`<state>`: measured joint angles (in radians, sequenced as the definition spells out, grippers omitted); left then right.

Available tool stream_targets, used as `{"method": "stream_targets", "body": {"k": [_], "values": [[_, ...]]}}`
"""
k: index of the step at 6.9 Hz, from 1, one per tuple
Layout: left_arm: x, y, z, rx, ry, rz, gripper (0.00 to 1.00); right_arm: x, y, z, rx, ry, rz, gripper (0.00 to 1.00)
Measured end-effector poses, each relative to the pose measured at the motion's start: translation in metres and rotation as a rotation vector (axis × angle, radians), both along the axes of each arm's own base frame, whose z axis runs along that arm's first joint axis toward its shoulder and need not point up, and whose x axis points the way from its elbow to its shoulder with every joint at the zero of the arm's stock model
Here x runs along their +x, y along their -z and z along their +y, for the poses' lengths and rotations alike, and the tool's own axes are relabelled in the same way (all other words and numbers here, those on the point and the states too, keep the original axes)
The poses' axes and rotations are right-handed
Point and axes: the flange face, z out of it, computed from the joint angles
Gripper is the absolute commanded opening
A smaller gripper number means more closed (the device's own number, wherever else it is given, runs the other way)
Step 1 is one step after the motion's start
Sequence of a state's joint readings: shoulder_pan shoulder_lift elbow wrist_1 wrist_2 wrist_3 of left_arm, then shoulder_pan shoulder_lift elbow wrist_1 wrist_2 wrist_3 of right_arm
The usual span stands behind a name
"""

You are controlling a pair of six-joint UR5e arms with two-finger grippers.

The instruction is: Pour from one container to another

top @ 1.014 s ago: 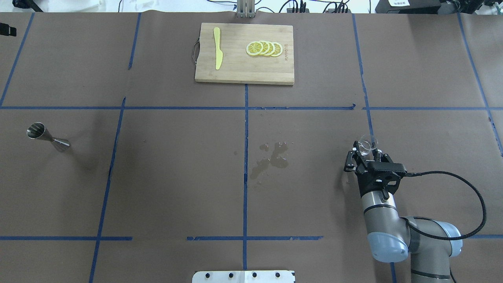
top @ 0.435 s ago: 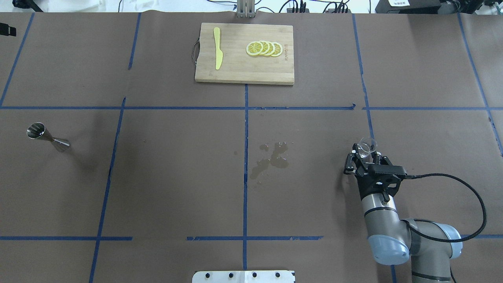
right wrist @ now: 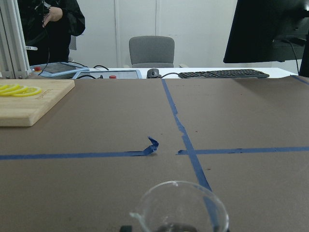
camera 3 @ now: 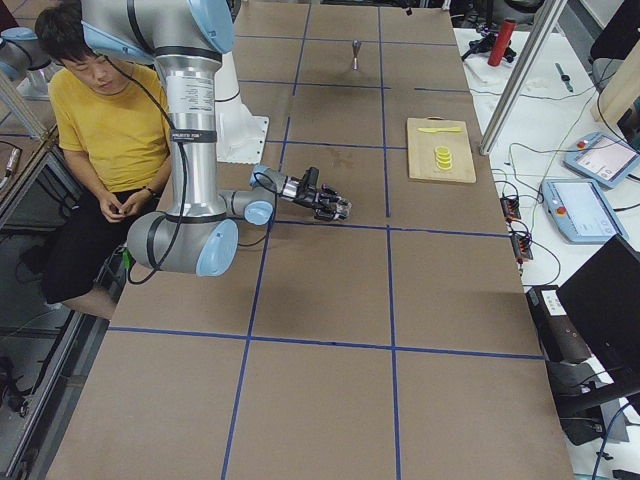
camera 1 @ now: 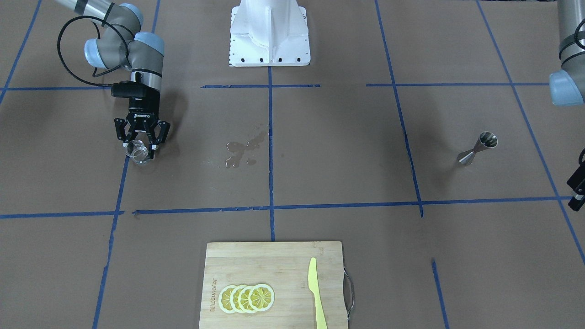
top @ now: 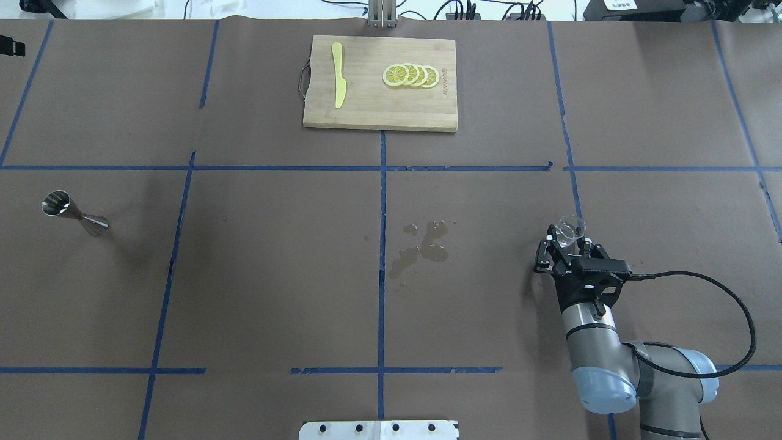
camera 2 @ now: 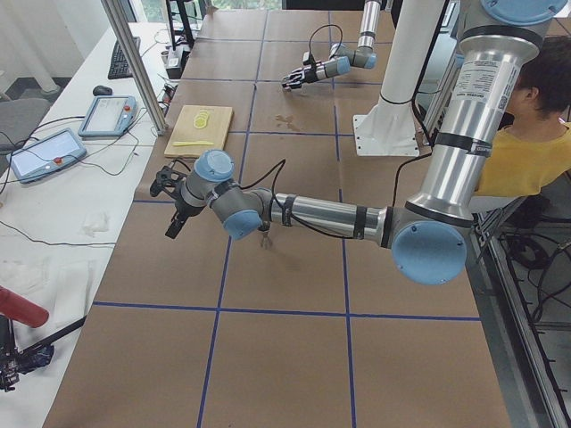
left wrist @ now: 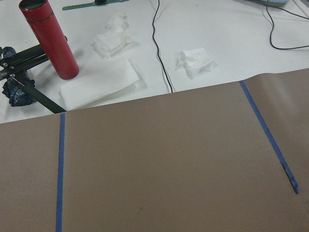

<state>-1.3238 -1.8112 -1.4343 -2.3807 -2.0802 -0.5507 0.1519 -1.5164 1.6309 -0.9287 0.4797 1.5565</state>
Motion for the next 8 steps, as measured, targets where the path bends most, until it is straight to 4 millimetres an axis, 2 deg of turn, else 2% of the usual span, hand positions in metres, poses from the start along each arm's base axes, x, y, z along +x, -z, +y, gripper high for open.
{"method": "stream_targets", "body": {"k": [3, 5, 7, 8], "values": [[0.0, 0.0, 0.0, 0.0, 0.0, 0.001, 1.0, 0.003, 0.001, 0.01, 0.023, 0.0, -0.008, 1.0], [0.0, 0.0, 0.0, 0.0, -0.002, 0.002, 1.0, 0.016, 0.008, 0.037, 0.061, 0.021, -0.017, 1.0], [0.0, 0.004, 0.001, 0.004, -0.004, 0.006, 1.0, 0.042, 0.016, 0.07, 0.087, 0.066, -0.032, 1.0], [0.0, 0.004, 0.002, 0.005, -0.005, 0.006, 1.0, 0.069, 0.011, 0.079, 0.089, 0.086, -0.042, 1.0]]}}
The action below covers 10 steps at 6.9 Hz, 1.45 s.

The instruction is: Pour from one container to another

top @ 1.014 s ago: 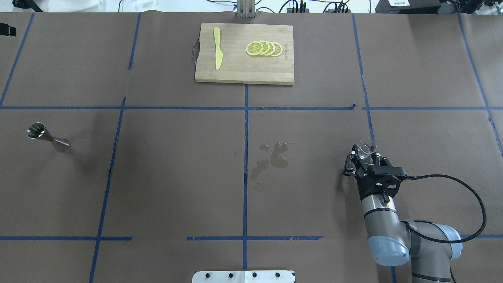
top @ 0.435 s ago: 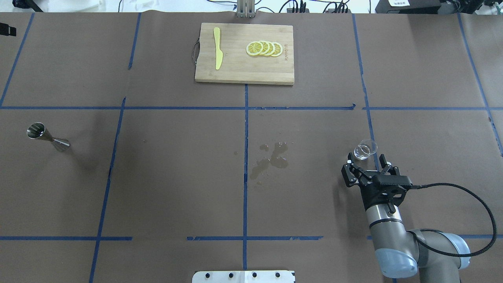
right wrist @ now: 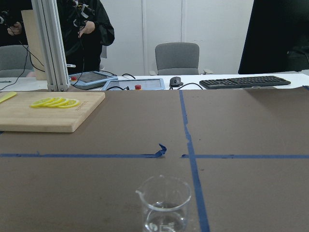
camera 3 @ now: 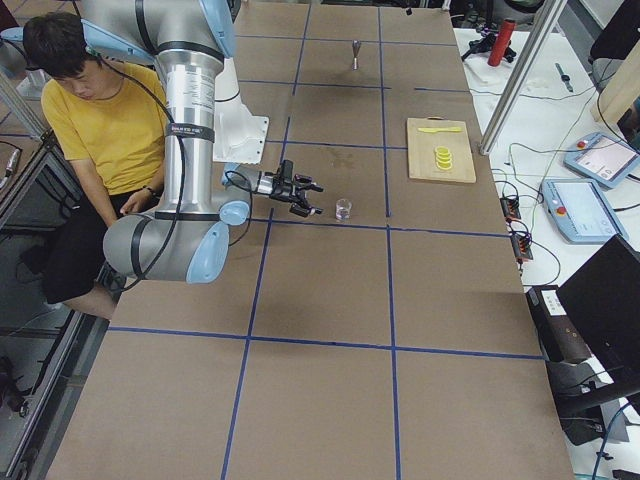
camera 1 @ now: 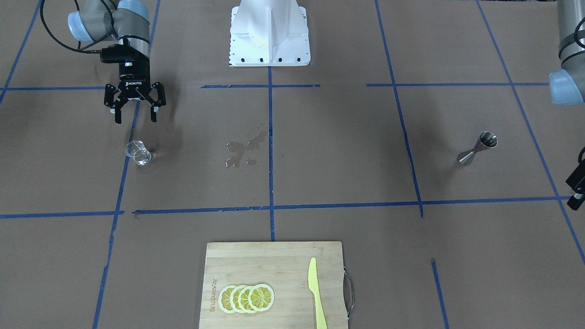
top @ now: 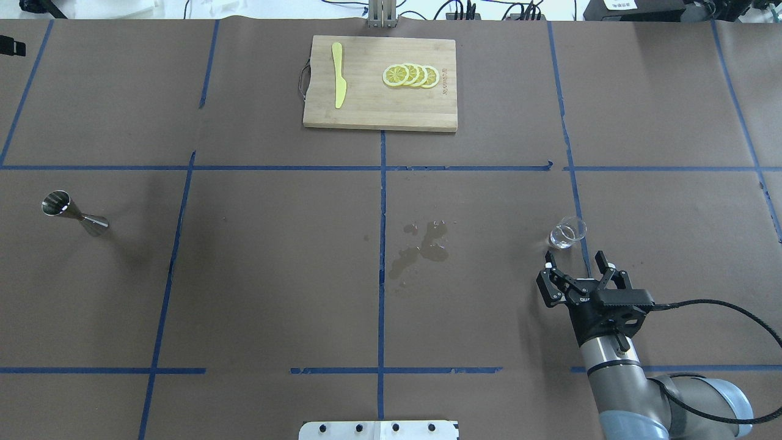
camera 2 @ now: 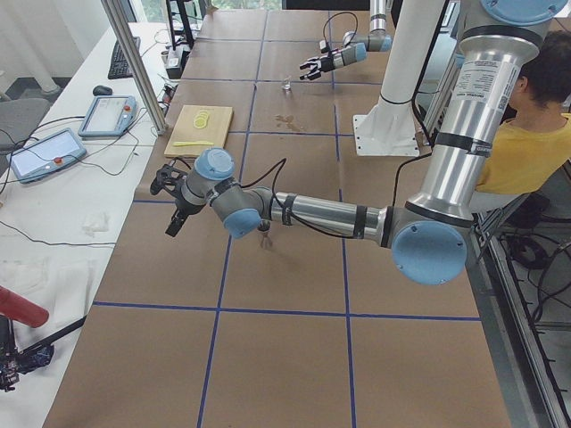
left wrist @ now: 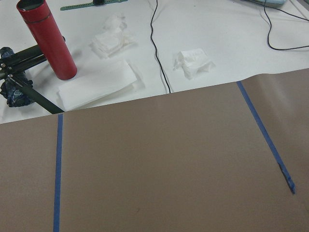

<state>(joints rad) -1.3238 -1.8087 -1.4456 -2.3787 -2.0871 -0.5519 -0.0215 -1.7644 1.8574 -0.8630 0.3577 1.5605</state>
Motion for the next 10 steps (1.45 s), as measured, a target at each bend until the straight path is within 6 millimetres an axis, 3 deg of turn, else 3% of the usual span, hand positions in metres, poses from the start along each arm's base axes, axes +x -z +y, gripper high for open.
{"method": "stream_targets", "body": {"k": [2, 4, 6, 8, 10], "values": [[-0.001, -0.004, 0.003, -0.006, -0.001, 0.0, 1.0, 0.063, -0.025, 0.003, -0.017, 0.036, -0.055, 1.0], [-0.001, -0.008, 0.005, -0.011, -0.002, -0.002, 1.0, 0.091, -0.036, -0.005, -0.037, 0.062, -0.045, 1.0], [-0.002, -0.013, 0.008, -0.017, -0.002, -0.003, 1.0, 0.104, -0.034, -0.04, -0.084, 0.07, 0.004, 1.0], [-0.001, -0.018, 0.01, -0.021, -0.005, -0.004, 1.0, 0.117, -0.02, -0.088, -0.12, 0.092, 0.047, 1.0], [-0.001, -0.021, 0.011, -0.02, -0.01, -0.009, 1.0, 0.141, -0.01, -0.132, -0.145, 0.115, 0.079, 1.0]]}}
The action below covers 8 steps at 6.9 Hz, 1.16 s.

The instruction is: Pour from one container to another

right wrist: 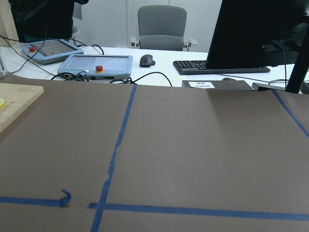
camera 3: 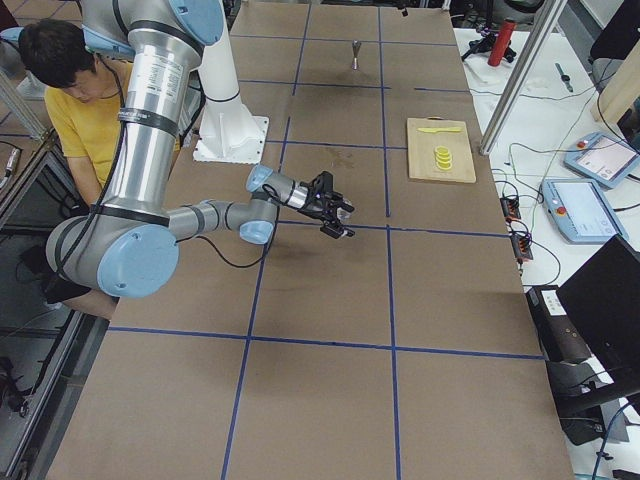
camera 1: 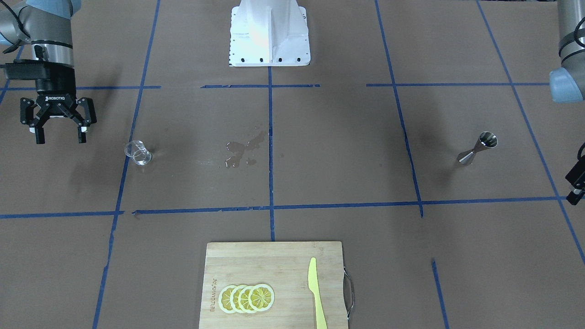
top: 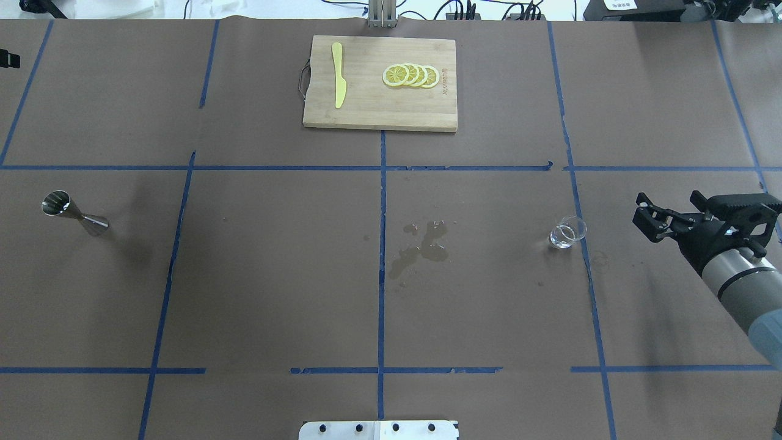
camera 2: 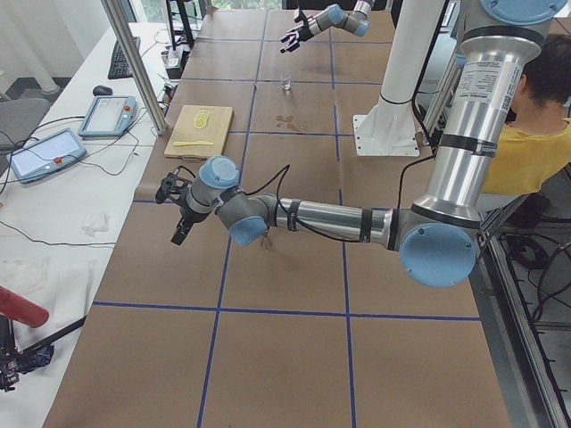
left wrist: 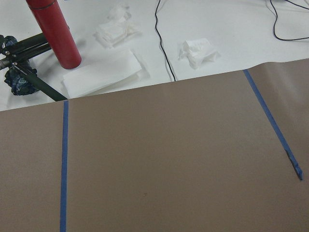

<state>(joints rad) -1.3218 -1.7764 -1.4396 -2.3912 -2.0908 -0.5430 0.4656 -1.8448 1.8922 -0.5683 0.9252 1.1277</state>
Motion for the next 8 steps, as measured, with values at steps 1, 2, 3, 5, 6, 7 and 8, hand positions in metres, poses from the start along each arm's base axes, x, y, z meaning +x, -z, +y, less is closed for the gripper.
{"method": "stream_targets", "body": {"k": [1, 2, 3, 5, 6, 7, 8], "values": [[0.0, -0.001, 0.0, 0.005, -0.008, -0.008, 1.0, 0.015, 0.007, -0.026, -0.015, 0.012, -0.007, 1.0], [0.0, -0.003, 0.001, 0.007, -0.013, -0.014, 1.0, 0.036, 0.008, -0.057, -0.036, 0.039, -0.004, 1.0], [0.001, -0.005, 0.0, 0.008, -0.019, -0.02, 1.0, 0.06, 0.0, -0.088, -0.062, 0.072, 0.011, 1.0], [0.003, -0.013, -0.001, 0.001, -0.061, -0.041, 1.0, 0.108, -0.026, -0.15, -0.126, 0.157, 0.03, 1.0], [0.006, -0.015, -0.001, -0.025, -0.088, -0.035, 1.0, 0.137, -0.042, -0.18, -0.174, 0.203, 0.027, 1.0], [0.005, -0.018, -0.001, -0.054, -0.104, -0.03, 1.0, 0.171, -0.061, -0.198, -0.225, 0.259, 0.041, 1.0], [0.002, -0.022, -0.001, -0.08, -0.129, -0.033, 1.0, 0.211, -0.087, -0.205, -0.275, 0.357, 0.078, 1.0]]}}
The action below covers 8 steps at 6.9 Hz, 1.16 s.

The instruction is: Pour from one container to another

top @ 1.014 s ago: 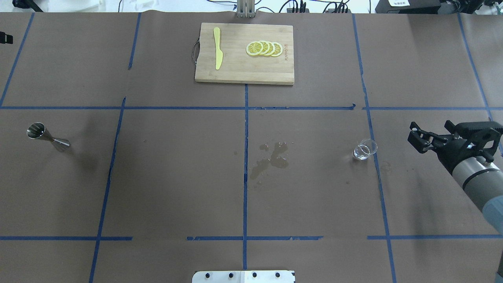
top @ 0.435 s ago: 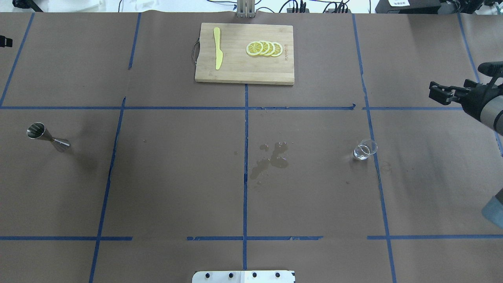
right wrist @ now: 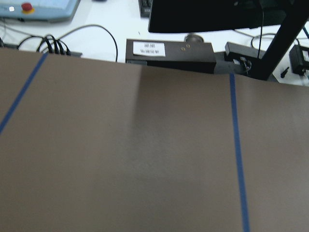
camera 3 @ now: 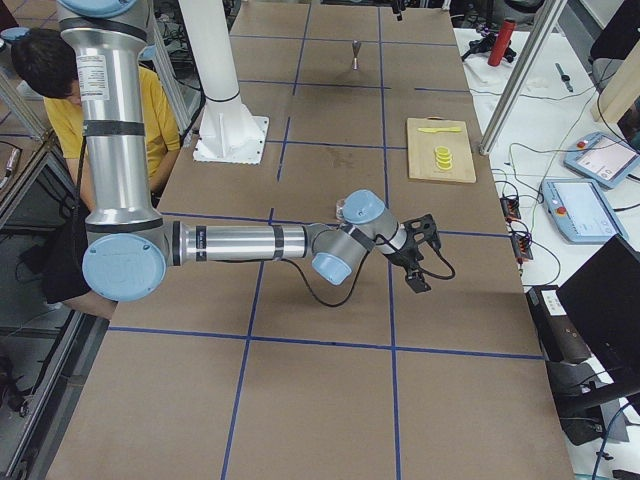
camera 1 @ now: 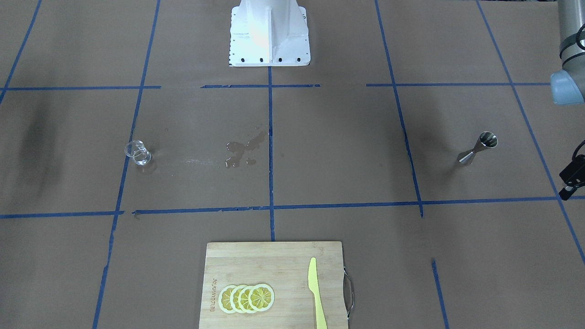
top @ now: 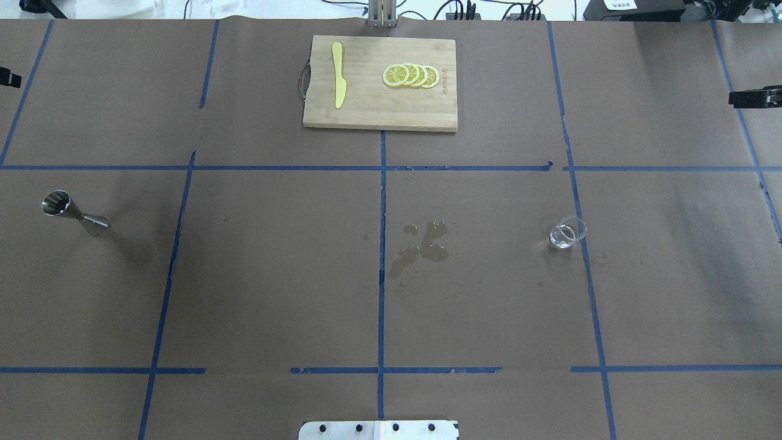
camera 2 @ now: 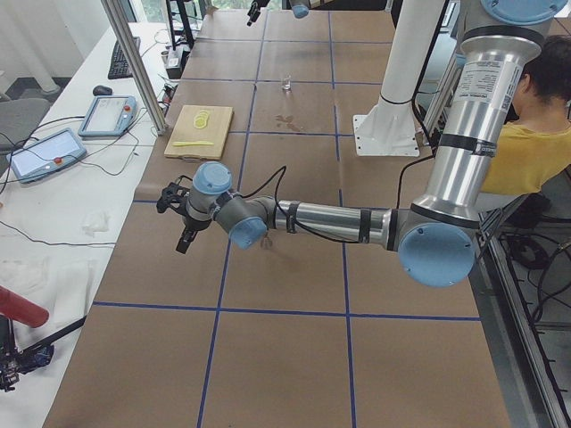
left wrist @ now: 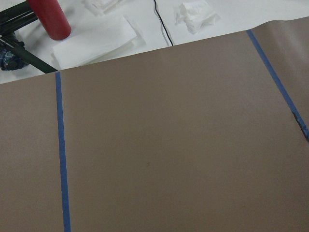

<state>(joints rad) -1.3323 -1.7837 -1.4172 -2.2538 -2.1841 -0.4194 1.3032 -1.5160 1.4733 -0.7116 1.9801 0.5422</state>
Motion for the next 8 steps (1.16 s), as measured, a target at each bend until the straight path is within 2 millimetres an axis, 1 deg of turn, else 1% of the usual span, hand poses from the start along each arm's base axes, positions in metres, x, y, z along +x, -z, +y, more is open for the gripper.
{"method": "stream_targets", "body": {"k": [1, 2, 3, 4, 5, 6, 7, 8], "values": [[-0.008, -0.005, -0.001, -0.024, -0.038, -0.012, 1.0, 0.038, -0.025, 0.002, -0.044, 0.11, 0.013, 1.0], [-0.023, -0.009, -0.003, -0.052, -0.062, -0.029, 1.0, 0.071, -0.043, 0.009, -0.087, 0.207, -0.003, 1.0], [-0.037, -0.015, -0.003, -0.097, -0.068, -0.041, 1.0, 0.097, -0.056, 0.018, -0.112, 0.282, -0.024, 1.0], [-0.054, -0.023, -0.002, -0.13, -0.081, -0.058, 1.0, 0.115, -0.068, 0.029, -0.119, 0.34, -0.03, 1.0], [-0.078, -0.034, 0.001, -0.138, -0.108, -0.087, 1.0, 0.126, -0.08, 0.041, -0.125, 0.396, -0.035, 1.0], [-0.101, -0.046, 0.007, -0.159, -0.155, -0.116, 1.0, 0.132, -0.09, 0.052, -0.121, 0.446, -0.039, 1.0], [-0.122, -0.064, 0.021, -0.179, -0.212, -0.142, 1.0, 0.134, -0.094, 0.06, -0.119, 0.48, -0.048, 1.0], [-0.139, -0.091, 0.051, -0.214, -0.238, -0.148, 1.0, 0.135, -0.094, 0.068, -0.121, 0.497, -0.049, 1.0]]}}
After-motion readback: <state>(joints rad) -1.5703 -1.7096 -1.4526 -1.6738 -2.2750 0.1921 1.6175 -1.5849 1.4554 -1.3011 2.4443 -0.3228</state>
